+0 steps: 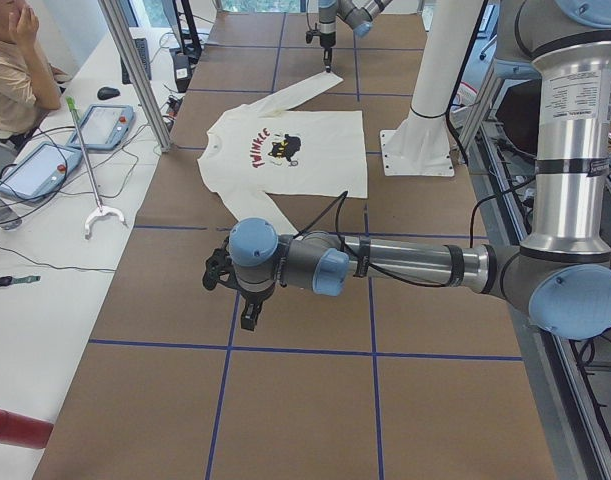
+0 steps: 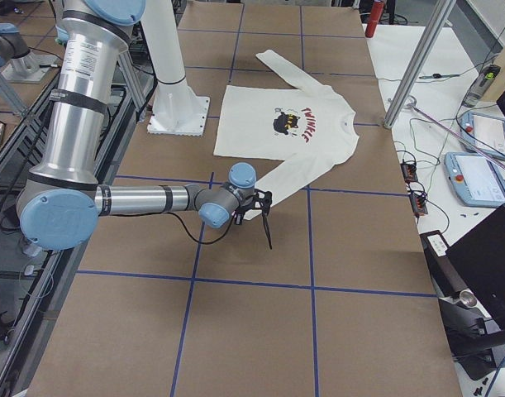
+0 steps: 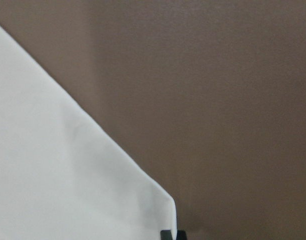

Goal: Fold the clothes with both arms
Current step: 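Grasp the cuff and fold the sleeve across the chest with the right gripper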

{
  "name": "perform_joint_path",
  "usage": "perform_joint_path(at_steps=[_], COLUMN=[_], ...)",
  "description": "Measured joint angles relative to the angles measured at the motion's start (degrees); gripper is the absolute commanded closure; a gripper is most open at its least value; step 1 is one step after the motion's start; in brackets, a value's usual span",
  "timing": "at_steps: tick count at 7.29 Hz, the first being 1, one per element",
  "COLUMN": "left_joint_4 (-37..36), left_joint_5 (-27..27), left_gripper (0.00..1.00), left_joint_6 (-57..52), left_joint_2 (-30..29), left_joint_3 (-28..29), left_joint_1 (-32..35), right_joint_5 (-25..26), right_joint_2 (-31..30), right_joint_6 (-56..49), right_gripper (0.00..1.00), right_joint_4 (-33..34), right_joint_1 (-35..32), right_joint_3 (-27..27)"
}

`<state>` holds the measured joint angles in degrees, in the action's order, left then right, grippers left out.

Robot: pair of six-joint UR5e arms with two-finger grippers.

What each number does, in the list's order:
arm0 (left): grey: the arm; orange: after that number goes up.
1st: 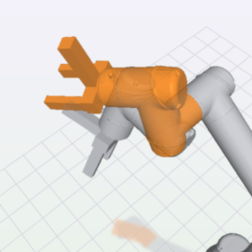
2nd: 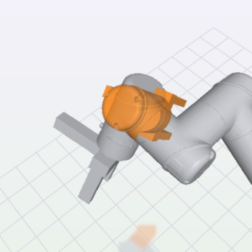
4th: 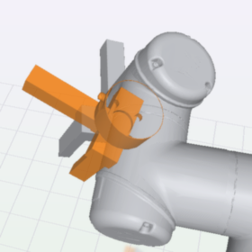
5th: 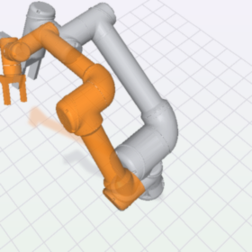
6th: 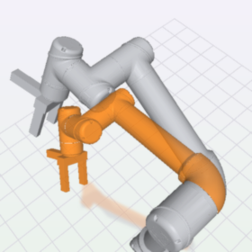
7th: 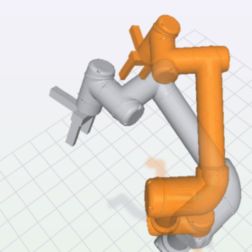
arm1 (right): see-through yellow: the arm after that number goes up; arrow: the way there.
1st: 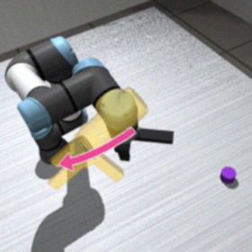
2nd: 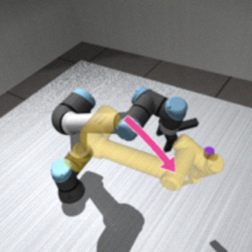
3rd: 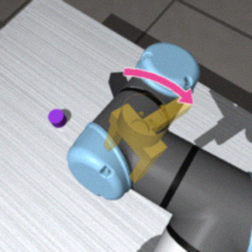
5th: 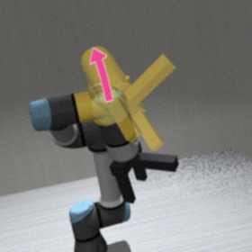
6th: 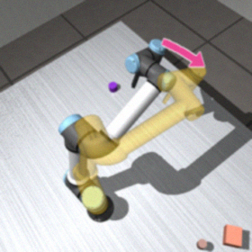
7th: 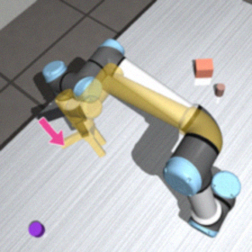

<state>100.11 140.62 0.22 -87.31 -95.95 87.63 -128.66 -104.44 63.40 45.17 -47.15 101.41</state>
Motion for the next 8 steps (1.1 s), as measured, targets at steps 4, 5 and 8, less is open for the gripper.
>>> perform_joint_path(at_steps=[4, 5, 8], left_joint_4=[0.22, 0.25, 0.18], left_joint_5=[0.08, 0.35, 1.42], left_gripper=[0.00, 0.00, 0.00], left_joint_6=[0.18, 0.23, 0.36], left_joint_2=[0.12, 0.12, 0.43], left_joint_3=[-0.36, -0.41, -1.67], left_joint_1=[0.00, 0.00, 0.00], right_joint_5=[-3.38, -2.62, 5.08], right_joint_2=[22.25, 34.78, 65.57], right_joint_6=[15.57, 19.57, 31.20], right_gripper=[1.00, 1.00, 0.94], right_joint_4=[22.28, 33.42, 40.12], right_joint_1=[-0.54, 0.23, 6.05], right_joint_3=[10.63, 9.48, -11.81])
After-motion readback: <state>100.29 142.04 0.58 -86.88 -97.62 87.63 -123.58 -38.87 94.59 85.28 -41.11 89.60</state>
